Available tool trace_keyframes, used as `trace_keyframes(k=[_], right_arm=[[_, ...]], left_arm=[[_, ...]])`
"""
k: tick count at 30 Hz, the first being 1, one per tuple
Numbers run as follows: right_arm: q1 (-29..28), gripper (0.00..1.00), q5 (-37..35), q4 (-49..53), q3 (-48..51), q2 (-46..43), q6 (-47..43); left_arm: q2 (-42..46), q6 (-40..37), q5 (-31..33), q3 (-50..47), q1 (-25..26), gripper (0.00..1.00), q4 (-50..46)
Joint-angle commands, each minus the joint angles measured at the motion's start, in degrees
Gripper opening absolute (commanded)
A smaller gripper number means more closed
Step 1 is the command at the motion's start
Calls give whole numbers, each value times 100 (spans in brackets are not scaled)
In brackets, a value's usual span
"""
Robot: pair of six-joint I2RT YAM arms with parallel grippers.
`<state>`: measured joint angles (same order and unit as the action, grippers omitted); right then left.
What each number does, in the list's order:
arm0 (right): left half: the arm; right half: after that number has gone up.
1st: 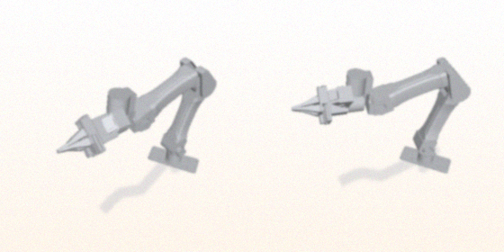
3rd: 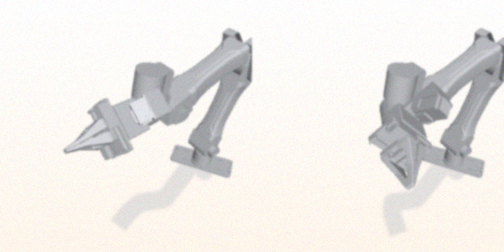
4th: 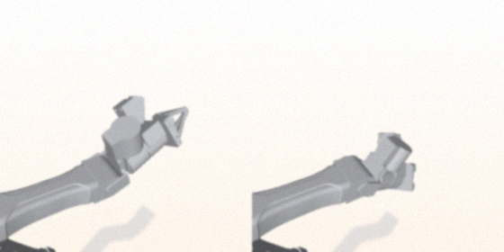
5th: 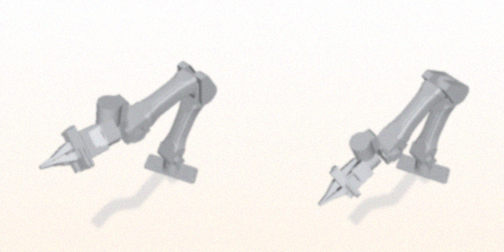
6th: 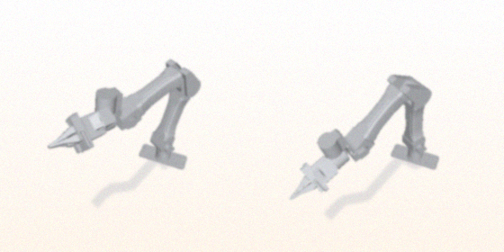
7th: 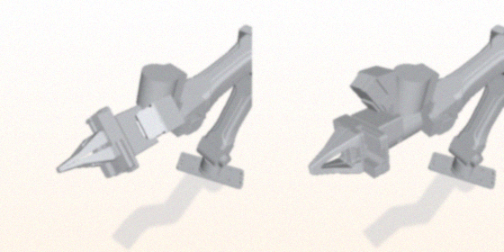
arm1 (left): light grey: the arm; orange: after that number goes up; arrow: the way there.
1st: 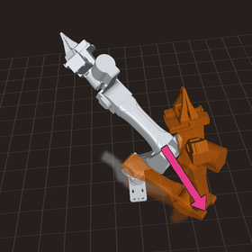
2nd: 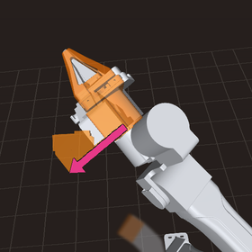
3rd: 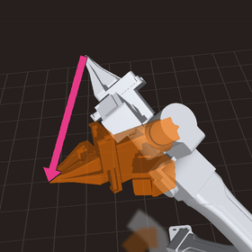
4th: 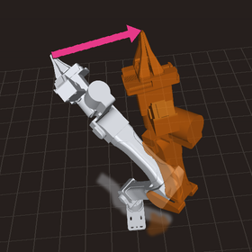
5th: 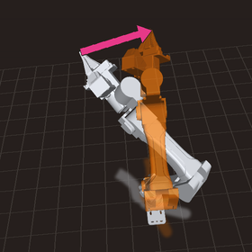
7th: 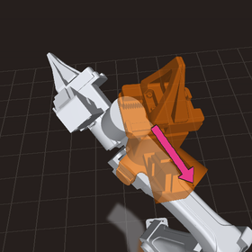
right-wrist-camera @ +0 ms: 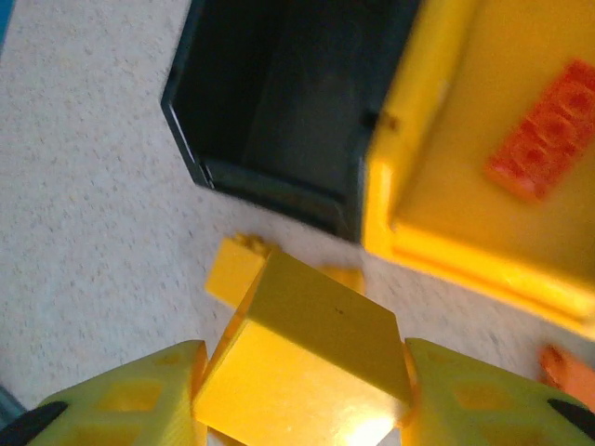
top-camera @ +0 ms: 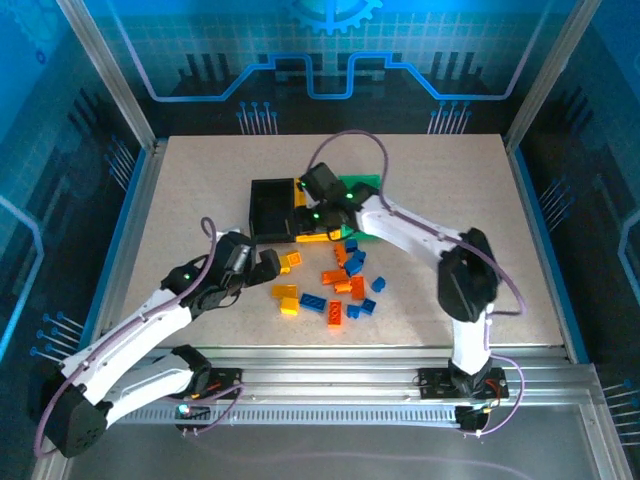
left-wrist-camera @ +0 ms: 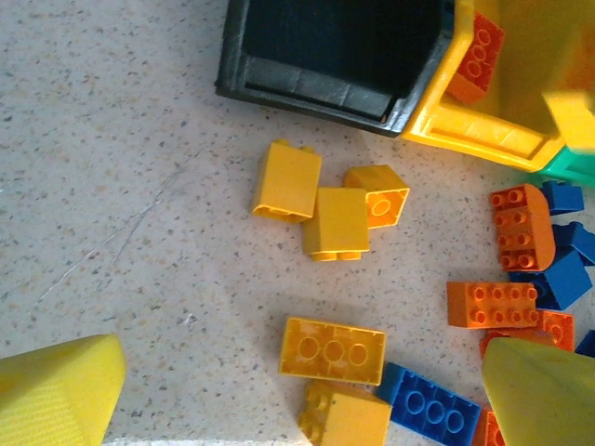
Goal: Sort the legos into containers by color
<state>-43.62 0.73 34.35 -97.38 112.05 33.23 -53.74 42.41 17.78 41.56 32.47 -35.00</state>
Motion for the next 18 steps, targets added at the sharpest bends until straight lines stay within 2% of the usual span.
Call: trace_keyframes(k=[1, 10, 15, 18], right_arm=[[-92, 45, 197, 49, -986, 765, -102], [-93, 49, 191, 241, -2768, 2364, 172], [-50, 65, 249, 586, -3682, 2863, 236], [-50, 70, 250, 584, -3766, 2786, 213]], left_arm=[[263, 201, 90, -219, -56, 99, -300], [415, 113, 149, -192, -96, 99, -497], [419, 111, 154, -198, -97, 99, -494], [421, 123, 148, -183, -109, 99, -475]])
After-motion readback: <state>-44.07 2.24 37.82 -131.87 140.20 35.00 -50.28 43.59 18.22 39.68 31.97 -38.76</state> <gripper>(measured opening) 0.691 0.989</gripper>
